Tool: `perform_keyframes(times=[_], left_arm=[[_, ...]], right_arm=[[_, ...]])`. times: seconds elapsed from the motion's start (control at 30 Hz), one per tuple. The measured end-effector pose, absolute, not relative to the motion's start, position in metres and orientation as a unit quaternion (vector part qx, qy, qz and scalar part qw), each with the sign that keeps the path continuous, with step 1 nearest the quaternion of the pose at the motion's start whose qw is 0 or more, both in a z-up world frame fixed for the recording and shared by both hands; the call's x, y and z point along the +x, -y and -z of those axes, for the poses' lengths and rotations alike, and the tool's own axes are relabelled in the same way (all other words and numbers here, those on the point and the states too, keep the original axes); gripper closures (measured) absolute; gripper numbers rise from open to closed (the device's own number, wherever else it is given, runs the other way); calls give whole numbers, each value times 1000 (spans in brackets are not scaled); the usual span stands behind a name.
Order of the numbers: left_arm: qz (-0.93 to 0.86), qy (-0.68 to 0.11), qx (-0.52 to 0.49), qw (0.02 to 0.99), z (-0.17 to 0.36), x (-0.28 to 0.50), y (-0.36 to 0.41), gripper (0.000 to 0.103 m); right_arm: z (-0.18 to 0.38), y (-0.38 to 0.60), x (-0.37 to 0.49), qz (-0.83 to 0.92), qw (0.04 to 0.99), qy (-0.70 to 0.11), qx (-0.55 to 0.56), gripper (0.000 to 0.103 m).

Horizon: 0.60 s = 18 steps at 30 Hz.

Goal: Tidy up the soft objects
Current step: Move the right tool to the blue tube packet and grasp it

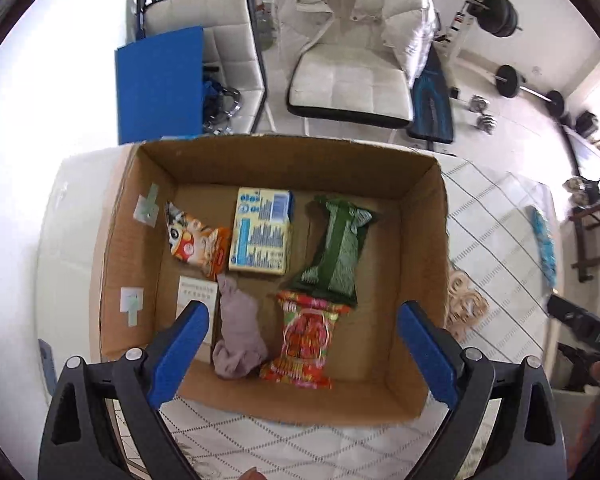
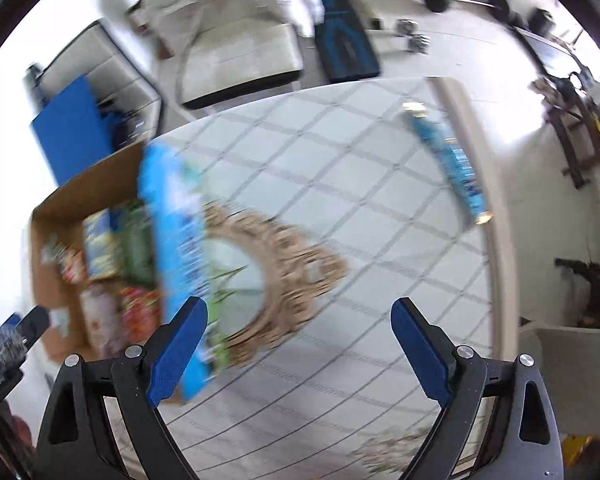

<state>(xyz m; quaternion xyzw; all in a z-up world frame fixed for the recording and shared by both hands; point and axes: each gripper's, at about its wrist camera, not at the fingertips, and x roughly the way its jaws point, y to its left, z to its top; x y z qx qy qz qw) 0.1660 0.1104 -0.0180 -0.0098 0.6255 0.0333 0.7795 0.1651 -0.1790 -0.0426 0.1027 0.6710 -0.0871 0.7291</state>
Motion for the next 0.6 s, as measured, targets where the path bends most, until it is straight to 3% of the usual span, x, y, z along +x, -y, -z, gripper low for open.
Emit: perform_keyframes(times=[0.23,0.47,0.5,0.6], left_arm=[[-99,-642,9,760,66,205,-73,6],[-118,-655,32,746,93,221,-48,6],[-119,-656,35,745,94,221,-47,6],[-119,-655,38,746,94,222,-45,6]], right_arm=[[114,294,223,145,709,-675,144,8],[180,338,261,146,682,-701,151,9],[188,341,264,149,675,-707,148,15],[192,339,267,154,682,-704,127,53]])
